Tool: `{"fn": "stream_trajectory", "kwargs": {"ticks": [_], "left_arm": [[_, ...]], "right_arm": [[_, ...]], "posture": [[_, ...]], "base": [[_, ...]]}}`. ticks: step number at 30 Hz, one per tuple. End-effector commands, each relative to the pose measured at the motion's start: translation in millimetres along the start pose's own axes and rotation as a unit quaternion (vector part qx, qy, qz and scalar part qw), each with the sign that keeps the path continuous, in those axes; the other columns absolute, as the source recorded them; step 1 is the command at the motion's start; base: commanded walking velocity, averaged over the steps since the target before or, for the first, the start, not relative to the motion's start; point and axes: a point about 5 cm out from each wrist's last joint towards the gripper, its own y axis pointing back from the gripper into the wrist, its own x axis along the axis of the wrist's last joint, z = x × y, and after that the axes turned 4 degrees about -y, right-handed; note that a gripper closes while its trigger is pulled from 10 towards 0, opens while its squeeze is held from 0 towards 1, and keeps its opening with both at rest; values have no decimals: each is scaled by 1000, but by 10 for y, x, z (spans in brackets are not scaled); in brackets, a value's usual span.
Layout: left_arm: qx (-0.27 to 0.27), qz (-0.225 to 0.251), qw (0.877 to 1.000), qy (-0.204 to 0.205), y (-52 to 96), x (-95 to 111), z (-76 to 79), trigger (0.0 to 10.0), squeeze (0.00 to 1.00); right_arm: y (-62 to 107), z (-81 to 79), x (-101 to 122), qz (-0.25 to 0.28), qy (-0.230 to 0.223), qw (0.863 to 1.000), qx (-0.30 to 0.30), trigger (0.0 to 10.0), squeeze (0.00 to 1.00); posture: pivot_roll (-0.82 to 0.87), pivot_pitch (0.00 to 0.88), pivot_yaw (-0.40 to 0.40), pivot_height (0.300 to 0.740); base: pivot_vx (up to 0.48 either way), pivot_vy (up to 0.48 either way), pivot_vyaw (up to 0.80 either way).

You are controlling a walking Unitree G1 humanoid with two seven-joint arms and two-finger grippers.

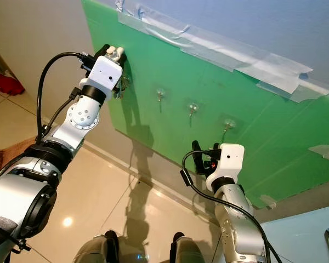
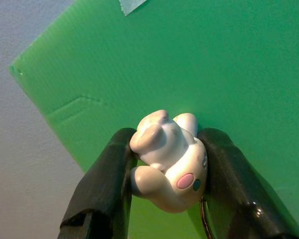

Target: Hang keys on a hook

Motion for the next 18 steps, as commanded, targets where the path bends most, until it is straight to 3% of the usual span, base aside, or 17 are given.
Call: {"fn": "stream_trajectory", "kwargs": {"ticks": [1,18], "left_arm": [[-24,12,1000,4,1,57,111,0,0],[-33,19,999,13,-16,113,187,0,0]], "right_arm": [[34,2,-3,-3,5,1000,-3,10000,0],[43,-4,-32,-5,3,1000,-4,10000,0]], "posture": [[-261,182,-25,740],[-266,165,-14,740]], "base": [[0,0,0],[0,0,0]]}}
